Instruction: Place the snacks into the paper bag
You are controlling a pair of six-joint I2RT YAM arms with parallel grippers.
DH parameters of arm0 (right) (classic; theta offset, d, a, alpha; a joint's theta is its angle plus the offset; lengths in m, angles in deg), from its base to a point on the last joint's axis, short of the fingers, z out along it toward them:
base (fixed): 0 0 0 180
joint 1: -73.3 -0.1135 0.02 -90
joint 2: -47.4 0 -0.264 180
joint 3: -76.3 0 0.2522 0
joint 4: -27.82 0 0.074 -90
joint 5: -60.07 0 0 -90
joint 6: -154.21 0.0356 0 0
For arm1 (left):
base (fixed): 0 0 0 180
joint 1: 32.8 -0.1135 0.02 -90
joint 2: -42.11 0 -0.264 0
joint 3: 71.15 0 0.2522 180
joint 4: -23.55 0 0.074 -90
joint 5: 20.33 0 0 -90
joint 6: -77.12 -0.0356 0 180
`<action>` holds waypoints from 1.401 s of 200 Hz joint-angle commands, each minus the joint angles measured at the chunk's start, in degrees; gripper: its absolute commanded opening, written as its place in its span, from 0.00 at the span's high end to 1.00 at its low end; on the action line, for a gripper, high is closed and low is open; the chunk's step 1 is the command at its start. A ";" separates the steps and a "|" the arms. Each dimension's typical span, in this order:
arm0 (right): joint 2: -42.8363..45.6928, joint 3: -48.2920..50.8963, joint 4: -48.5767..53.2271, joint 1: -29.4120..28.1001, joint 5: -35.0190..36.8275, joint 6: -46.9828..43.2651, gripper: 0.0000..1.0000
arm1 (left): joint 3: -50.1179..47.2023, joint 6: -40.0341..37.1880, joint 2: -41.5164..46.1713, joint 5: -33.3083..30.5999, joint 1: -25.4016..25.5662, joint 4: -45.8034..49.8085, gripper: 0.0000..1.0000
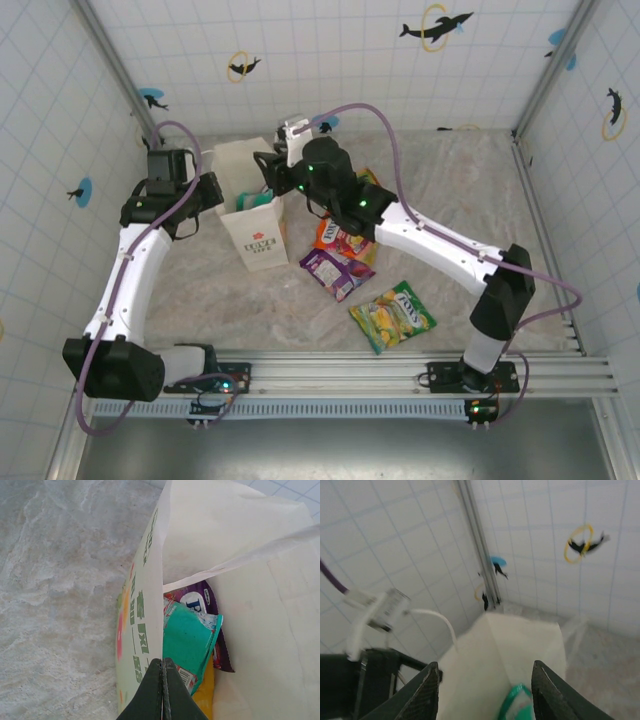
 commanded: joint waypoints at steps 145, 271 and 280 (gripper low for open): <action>-8.45 -4.71 -5.00 6.74 -16.60 12.19 0.66 | 0.74 -1.16 0.29 1.00 0.37 -0.17 1.00; 4.66 9.19 -11.40 1.10 -13.26 7.32 1.00 | 5.82 -3.16 0.46 -1.57 0.35 4.89 1.00; 5.54 10.24 -11.40 0.38 -12.37 6.73 1.00 | 5.54 -3.41 0.81 -1.54 0.33 5.09 1.00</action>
